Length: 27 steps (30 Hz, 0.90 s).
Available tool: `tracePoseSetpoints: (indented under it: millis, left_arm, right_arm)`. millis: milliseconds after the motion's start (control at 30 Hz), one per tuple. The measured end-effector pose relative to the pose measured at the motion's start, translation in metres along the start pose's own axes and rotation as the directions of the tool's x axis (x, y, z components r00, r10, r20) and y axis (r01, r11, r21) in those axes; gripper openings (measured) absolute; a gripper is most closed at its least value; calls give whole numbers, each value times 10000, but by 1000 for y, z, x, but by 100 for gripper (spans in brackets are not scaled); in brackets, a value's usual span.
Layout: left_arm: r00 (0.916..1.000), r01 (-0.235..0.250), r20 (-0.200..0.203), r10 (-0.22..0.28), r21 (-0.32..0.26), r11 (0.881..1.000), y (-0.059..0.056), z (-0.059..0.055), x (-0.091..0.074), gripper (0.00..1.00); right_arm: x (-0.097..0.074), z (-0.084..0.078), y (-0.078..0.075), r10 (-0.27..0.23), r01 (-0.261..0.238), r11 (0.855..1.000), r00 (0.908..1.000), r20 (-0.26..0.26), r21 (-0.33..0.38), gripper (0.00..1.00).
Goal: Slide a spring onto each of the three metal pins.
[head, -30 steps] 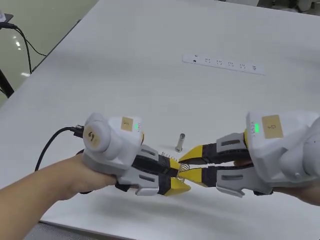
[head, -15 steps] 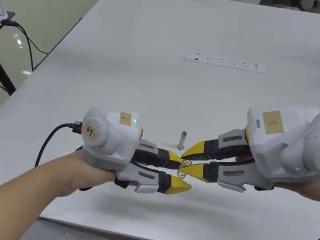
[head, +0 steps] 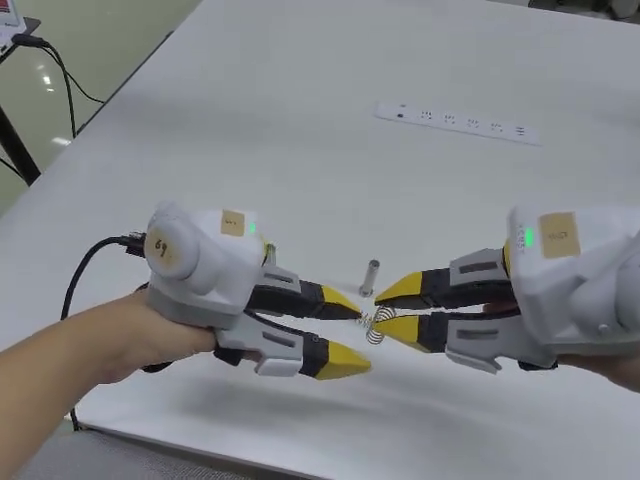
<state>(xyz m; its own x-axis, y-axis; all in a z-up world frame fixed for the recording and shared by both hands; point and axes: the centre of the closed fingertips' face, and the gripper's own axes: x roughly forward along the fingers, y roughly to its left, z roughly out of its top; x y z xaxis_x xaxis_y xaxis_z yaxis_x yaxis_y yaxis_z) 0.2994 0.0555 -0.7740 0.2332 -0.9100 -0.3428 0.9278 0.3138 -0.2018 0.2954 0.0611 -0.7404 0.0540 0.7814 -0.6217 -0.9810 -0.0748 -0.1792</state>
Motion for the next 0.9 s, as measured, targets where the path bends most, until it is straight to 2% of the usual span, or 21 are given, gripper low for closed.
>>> tracePoseSetpoints:
  millis: [267,500,600,900]
  left_arm:
    - [9996,-275,17,276,-243,9993,5,-2,-17,35]
    - [9993,-378,-25,378,-388,9985,5,-4,-26,41]
    - [9983,-574,-79,572,-400,9975,8,-7,-31,47]
    - [9943,-1059,19,1063,-677,9921,17,-14,-52,52]
  right_arm:
    - [-1,-2,-5,-237,236,9997,9997,9,82,6]
    - [-3,-3,-10,-416,416,9991,9991,-15,110,6]
    - [-4,-3,-12,-488,488,9987,9988,-1,145,6]
    - [-10,-8,-18,-729,730,9970,9973,-58,244,6]
